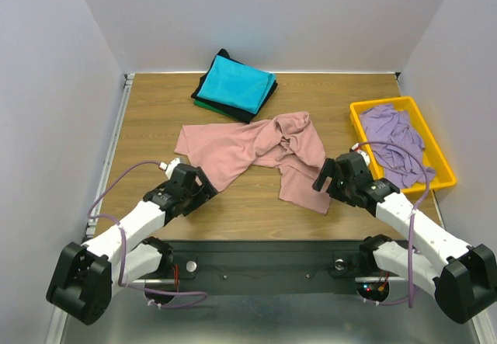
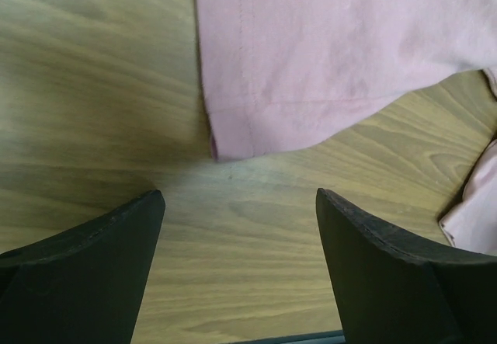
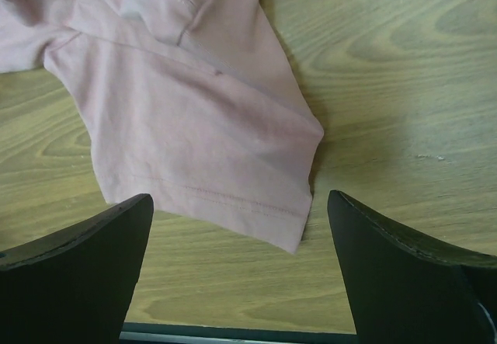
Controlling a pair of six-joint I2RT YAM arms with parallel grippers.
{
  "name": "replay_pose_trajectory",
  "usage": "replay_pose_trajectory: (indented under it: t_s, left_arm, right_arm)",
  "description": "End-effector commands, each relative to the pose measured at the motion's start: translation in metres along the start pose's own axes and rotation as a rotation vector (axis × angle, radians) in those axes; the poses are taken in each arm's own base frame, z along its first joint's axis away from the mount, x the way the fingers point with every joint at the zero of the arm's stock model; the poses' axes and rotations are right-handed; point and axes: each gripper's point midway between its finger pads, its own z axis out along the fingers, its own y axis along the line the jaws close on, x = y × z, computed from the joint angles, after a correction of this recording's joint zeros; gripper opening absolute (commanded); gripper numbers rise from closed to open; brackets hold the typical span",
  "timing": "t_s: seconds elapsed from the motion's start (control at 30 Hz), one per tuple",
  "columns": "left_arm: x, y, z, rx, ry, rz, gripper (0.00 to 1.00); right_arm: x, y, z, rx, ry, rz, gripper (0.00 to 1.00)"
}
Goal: Fold and stack the t-shirts
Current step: Flatten the tshirt out
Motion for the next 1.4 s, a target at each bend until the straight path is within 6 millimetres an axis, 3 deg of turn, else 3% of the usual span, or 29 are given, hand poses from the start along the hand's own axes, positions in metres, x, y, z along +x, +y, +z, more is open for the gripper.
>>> replay_pose_trajectory:
  t_s: [0.0,0.13,0.43,0.53,0.63,0.7,0.73,0.77,0.83,1.07,1.2,1.37]
  left_arm:
    - [0.001,-0.002,0.008,-0.029,0.006,0.007,0.88]
    - [-0.006,-0.005,0.010,-0.046,-0.024,0.007,0.75]
    - [-0.022,0.004,0.022,-0.142,-0.090,0.007,0.70]
    - [-0.022,-0.001,0.031,-0.152,-0.072,0.027,0.54]
    - [-0.016,-0.004,0.040,-0.149,-0.030,0.050,0.45]
    - [-0.006,-0.008,0.044,-0.114,0.017,0.063,0.26]
    - [-0.004,-0.008,0.045,-0.107,0.022,0.061,0.07]
    - [-0.003,-0.008,0.044,-0.105,0.026,0.054,0.00]
    - [-0.007,-0.010,0.042,-0.089,0.007,0.068,0.00]
    - [-0.043,-0.031,0.008,0.014,-0.164,0.070,0.00]
    - [-0.072,-0.048,-0.026,0.100,-0.297,0.035,0.00]
    - [-0.105,-0.052,-0.071,0.127,-0.452,-0.035,0.00]
  right_arm:
    - [0.008,0.006,0.001,-0.038,0.027,0.034,1.00]
    - [0.010,0.003,0.003,-0.022,0.029,0.046,1.00]
    - [0.016,0.001,0.005,-0.022,0.049,0.056,1.00]
    - [0.020,0.001,0.004,-0.033,0.067,0.045,1.00]
    - [0.027,0.002,0.003,-0.041,0.100,0.037,1.00]
    - [0.031,0.001,0.001,-0.039,0.122,0.037,1.00]
    - [0.032,0.000,0.001,-0.036,0.126,0.035,1.00]
    - [0.034,-0.001,0.001,-0.034,0.132,0.026,1.00]
    - [0.036,-0.003,0.000,-0.019,0.148,0.022,0.97]
    - [0.050,-0.023,0.000,0.106,0.213,0.016,0.90]
    - [0.047,-0.029,0.005,0.157,0.191,0.013,0.82]
    - [0.037,-0.026,0.014,0.204,0.165,-0.014,0.73]
